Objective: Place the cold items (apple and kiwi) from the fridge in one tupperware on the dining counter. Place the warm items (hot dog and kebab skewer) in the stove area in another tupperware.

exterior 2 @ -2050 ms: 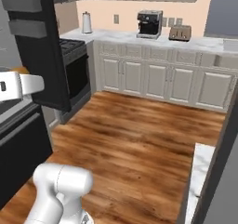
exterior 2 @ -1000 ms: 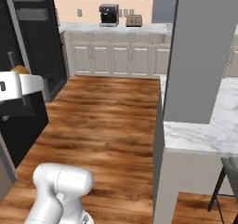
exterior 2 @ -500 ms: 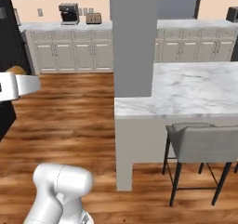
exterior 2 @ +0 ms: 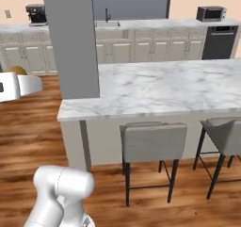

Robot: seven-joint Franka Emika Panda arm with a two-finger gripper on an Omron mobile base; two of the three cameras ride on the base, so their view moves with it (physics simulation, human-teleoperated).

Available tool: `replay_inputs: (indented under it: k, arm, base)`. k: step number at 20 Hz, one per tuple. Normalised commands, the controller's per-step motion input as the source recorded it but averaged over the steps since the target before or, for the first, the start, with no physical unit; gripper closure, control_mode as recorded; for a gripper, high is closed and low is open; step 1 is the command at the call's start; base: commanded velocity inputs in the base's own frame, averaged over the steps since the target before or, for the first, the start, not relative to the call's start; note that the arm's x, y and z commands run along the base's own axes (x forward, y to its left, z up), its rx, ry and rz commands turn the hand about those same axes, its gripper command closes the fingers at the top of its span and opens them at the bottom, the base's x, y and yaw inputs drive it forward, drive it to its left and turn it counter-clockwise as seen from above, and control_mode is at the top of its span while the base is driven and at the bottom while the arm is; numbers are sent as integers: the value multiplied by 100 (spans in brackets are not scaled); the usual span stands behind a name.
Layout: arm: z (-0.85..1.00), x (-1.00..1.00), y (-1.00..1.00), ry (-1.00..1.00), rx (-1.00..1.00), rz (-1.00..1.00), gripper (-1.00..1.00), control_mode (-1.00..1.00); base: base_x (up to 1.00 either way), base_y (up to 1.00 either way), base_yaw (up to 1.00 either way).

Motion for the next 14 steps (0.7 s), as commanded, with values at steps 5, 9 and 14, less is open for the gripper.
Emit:
replay_inputs:
  k: [5, 9, 14]
  arm:
    - [0, 0, 0, 0, 0, 0, 100, 100]
    - [0, 0, 0, 0, 0, 0, 100, 100]
    - [0, 0, 0, 0, 0, 0, 100, 100]
  base:
    - [0, -100, -13]
    - [0, -100, -13]
    - [0, -100, -12]
